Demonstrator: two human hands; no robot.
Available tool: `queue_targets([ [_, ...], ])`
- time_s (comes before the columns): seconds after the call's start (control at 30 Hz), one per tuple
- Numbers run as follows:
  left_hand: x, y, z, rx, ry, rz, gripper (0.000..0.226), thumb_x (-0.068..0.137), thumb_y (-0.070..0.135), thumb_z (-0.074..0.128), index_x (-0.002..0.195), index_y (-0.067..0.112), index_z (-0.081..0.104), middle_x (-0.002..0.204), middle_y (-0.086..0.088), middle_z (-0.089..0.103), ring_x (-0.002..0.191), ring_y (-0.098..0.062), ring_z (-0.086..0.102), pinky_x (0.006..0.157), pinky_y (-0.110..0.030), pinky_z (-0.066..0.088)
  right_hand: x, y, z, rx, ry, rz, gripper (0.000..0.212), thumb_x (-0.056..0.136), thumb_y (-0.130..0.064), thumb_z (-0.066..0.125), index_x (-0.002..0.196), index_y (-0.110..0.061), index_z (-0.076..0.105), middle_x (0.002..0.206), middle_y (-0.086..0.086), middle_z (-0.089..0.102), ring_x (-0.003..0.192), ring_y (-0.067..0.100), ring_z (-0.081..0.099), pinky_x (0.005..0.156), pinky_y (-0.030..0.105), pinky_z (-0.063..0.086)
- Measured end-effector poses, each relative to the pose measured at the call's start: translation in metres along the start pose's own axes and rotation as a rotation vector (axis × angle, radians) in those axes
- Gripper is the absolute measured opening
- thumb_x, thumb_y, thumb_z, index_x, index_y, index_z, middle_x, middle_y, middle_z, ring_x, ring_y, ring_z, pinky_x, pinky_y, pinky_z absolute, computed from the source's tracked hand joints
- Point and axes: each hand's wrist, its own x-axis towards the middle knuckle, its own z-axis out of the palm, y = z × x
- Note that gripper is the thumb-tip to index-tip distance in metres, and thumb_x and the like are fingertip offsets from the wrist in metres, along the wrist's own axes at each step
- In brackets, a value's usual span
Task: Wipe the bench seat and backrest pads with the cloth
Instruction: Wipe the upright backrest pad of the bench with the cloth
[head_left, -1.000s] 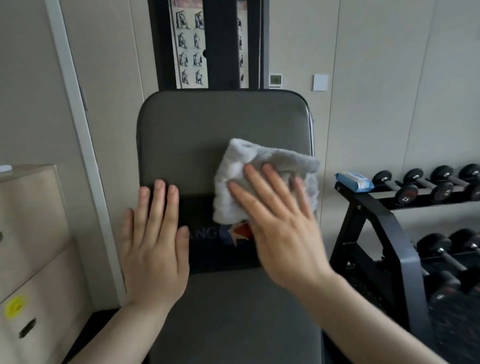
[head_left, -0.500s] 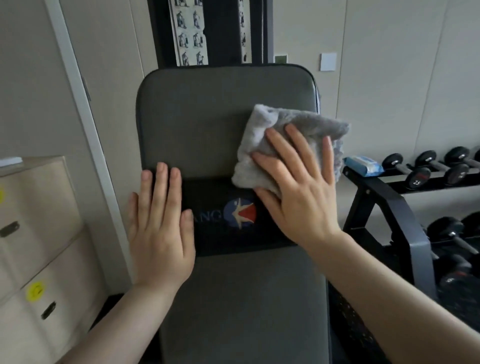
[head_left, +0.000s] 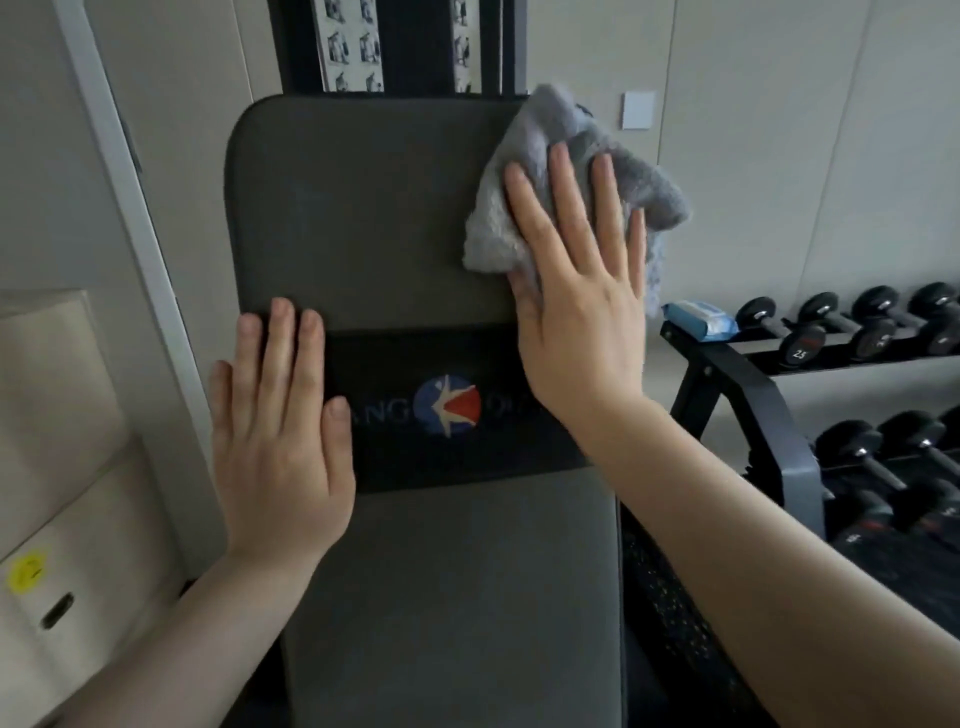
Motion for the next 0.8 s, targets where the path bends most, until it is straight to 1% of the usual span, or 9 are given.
queue_targets([
  [0.1, -0.001, -0.002, 0.001, 0.003, 0.001, -0.006, 0.054, 0.101, 0.026, 0.021, 0.152, 0.011, 0.012, 0.158, -0.003, 0.01, 0.148, -0.02, 0.004, 0.12, -0.042, 0.006, 0.003, -0.047, 0.015, 0.061, 0.072, 0.118, 0.051, 0.098, -0.029, 0.046, 0.148, -0.027, 0.035, 0.158, 0.004, 0.025, 0.148, 0.032, 0.011, 0.118, 0.052, 0.003],
  [0.2, -0.001, -0.005, 0.001, -0.009, 0.0, -0.014, 0.054, 0.1, 0.024, 0.025, 0.152, 0.011, 0.016, 0.159, -0.005, 0.013, 0.148, -0.017, 0.003, 0.12, -0.044, 0.01, -0.051, -0.062, 0.019, 0.092, -0.078, -0.139, 0.054, 0.094, -0.02, 0.053, 0.146, -0.029, 0.04, 0.157, 0.0, 0.029, 0.147, 0.028, 0.016, 0.118, 0.05, 0.008],
  [0.33, -0.001, -0.003, -0.001, 0.015, -0.005, -0.008, 0.054, 0.1, 0.023, 0.028, 0.152, 0.012, 0.016, 0.158, -0.004, 0.011, 0.148, -0.018, 0.004, 0.119, -0.044, 0.012, -0.091, -0.016, 0.004, -0.047, -0.186, -0.4, 0.064, 0.088, -0.014, 0.059, 0.146, -0.032, 0.038, 0.155, -0.004, 0.028, 0.146, 0.023, 0.022, 0.118, 0.046, 0.014],
  [0.43, -0.001, 0.001, -0.002, 0.029, -0.038, -0.037, 0.055, 0.102, 0.025, 0.025, 0.153, 0.015, 0.008, 0.159, 0.0, 0.005, 0.148, -0.016, 0.0, 0.12, -0.043, 0.008, -0.059, -0.022, 0.001, 0.012, -0.105, -0.089, 0.057, 0.094, -0.024, 0.051, 0.148, -0.03, 0.034, 0.158, 0.0, 0.025, 0.148, 0.027, 0.015, 0.119, 0.049, 0.005],
  [0.5, -0.008, 0.009, -0.001, 0.043, -0.061, -0.104, 0.056, 0.102, 0.027, 0.021, 0.153, 0.016, 0.0, 0.159, 0.003, -0.002, 0.148, -0.014, -0.004, 0.12, -0.041, 0.003, -0.047, -0.058, 0.009, 0.101, -0.052, 0.19, 0.056, 0.095, -0.028, 0.047, 0.149, -0.03, 0.032, 0.16, 0.001, 0.019, 0.149, 0.029, 0.007, 0.119, 0.052, 0.001],
  [0.53, -0.014, 0.014, 0.001, 0.06, -0.066, -0.129, 0.057, 0.102, 0.026, 0.022, 0.153, 0.016, -0.001, 0.159, 0.002, -0.003, 0.148, -0.014, -0.004, 0.12, -0.04, 0.002, -0.052, -0.078, 0.015, 0.134, -0.044, 0.232, 0.057, 0.094, -0.028, 0.047, 0.149, -0.03, 0.033, 0.16, 0.002, 0.019, 0.149, 0.03, 0.006, 0.118, 0.054, 0.002],
  [0.6, -0.029, 0.016, 0.004, 0.121, -0.088, -0.137, 0.062, 0.1, 0.026, 0.03, 0.153, 0.014, -0.001, 0.16, -0.001, 0.001, 0.148, -0.016, -0.003, 0.119, -0.038, 0.003, -0.082, -0.103, 0.024, 0.178, -0.097, 0.145, 0.057, 0.092, -0.027, 0.05, 0.147, -0.03, 0.037, 0.159, 0.001, 0.022, 0.149, 0.028, 0.008, 0.118, 0.054, 0.006],
  [0.7, -0.053, 0.001, 0.002, 0.111, -0.172, -0.049, 0.067, 0.098, 0.03, 0.034, 0.153, 0.014, -0.002, 0.16, -0.004, 0.003, 0.148, -0.018, -0.004, 0.119, -0.039, 0.006, -0.131, -0.082, 0.019, 0.101, -0.203, -0.055, 0.058, 0.093, -0.021, 0.052, 0.147, -0.032, 0.036, 0.157, -0.005, 0.022, 0.148, 0.023, 0.012, 0.119, 0.048, 0.009],
  [0.8, -0.073, -0.008, -0.002, 0.072, -0.197, 0.019, 0.059, 0.102, 0.037, 0.019, 0.153, 0.017, -0.002, 0.16, -0.003, -0.002, 0.149, -0.02, -0.002, 0.119, -0.039, 0.005, -0.124, -0.042, 0.006, 0.047, -0.164, 0.06, 0.059, 0.093, -0.019, 0.047, 0.148, -0.033, 0.032, 0.158, -0.007, 0.016, 0.148, 0.02, 0.008, 0.119, 0.047, 0.005],
])
